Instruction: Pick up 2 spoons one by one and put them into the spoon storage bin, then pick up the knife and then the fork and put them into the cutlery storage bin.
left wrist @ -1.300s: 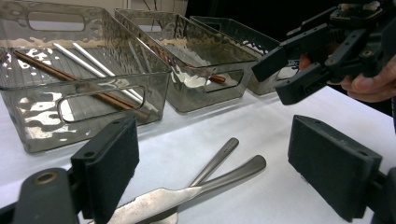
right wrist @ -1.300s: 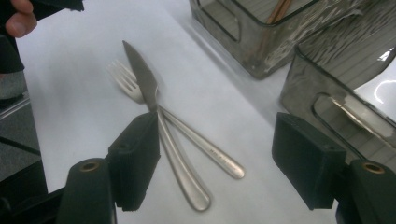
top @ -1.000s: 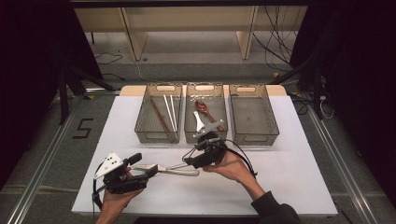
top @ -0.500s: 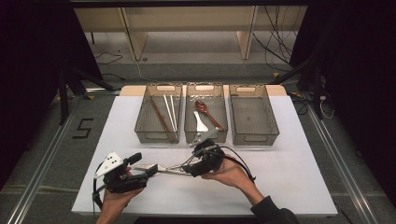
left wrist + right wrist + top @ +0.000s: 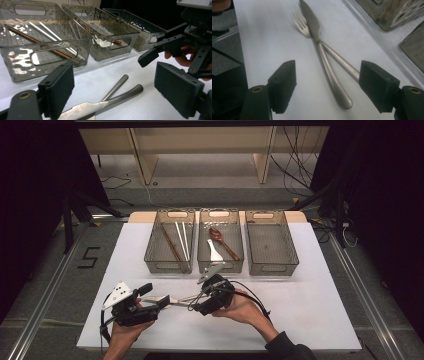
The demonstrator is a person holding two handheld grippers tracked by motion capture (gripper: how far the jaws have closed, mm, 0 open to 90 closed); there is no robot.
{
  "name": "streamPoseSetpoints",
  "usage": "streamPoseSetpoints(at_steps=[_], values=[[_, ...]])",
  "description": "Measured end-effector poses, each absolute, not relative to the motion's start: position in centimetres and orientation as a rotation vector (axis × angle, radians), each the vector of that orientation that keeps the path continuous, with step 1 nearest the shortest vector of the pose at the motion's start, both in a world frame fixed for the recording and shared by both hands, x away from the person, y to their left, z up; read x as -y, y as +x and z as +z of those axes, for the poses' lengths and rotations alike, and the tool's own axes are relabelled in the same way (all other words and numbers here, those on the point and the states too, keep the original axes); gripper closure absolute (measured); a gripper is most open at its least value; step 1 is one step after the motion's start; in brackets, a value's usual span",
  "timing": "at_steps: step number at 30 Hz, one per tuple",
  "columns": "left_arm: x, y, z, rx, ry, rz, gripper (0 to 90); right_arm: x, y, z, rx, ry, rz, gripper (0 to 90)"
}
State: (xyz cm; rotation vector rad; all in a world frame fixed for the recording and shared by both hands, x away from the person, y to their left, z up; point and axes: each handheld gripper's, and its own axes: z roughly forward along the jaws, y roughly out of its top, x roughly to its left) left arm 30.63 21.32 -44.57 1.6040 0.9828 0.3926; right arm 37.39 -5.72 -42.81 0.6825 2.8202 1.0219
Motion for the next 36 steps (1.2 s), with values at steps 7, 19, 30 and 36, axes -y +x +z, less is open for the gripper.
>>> streamPoseSetpoints(at_steps=[7,19,30,36], values=[[-21.5,30.6,-44.6,-0.980,1.602,0.397,15.8,5.1,37.3,-43.2,-2.844,0.665,0.997,31.4],[-21.4,30.6,-44.5,-0.980,1.599,0.399,15.7,4.0,38.1,-44.5,-2.880,0.615,0.905,40.5],[-21.5,30.6,-44.5,-0.980,1.597,0.398,15.6,3.1,38.5,-45.8,-2.897,0.576,0.865,52.1],[-21.5,30.6,-44.5,-0.980,1.597,0.400,15.6,2.4,38.6,-46.5,-2.916,0.560,0.838,57.1]])
